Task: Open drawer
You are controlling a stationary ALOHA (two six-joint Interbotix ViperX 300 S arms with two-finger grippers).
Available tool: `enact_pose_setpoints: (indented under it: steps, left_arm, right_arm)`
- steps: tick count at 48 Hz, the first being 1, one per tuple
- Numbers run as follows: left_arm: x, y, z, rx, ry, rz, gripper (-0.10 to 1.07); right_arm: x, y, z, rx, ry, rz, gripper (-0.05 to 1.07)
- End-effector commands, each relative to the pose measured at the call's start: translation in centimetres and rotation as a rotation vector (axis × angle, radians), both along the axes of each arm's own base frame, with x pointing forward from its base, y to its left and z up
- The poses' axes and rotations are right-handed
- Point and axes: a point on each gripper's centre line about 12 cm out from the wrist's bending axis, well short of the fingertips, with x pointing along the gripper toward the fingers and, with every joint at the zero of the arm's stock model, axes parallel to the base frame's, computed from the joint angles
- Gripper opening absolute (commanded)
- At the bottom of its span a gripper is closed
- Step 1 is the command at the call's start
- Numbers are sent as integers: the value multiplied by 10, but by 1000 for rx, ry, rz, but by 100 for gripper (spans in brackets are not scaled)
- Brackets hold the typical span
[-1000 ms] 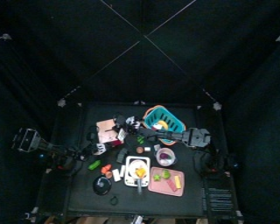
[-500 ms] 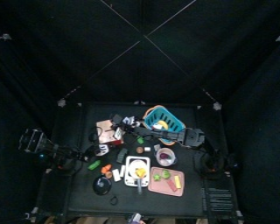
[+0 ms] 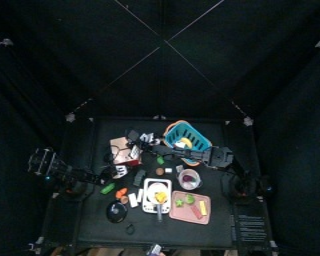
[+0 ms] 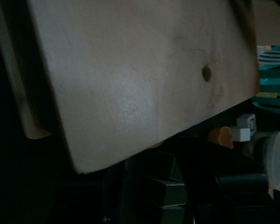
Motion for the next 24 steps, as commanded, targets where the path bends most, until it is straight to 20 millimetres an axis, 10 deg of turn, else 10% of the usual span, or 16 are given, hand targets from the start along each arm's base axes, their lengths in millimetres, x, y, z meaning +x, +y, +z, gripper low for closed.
enact_pose_setpoints:
  steps: [1,24]
  left_arm:
    - [5,2,5,9,-20,14,61]
    - [3,6,8,23,-25,17,67]
  right_arm:
    - [-1,-4,22,-15,-26,-11,6]
    - [-2,-5,21,-14,-15,-14,6]
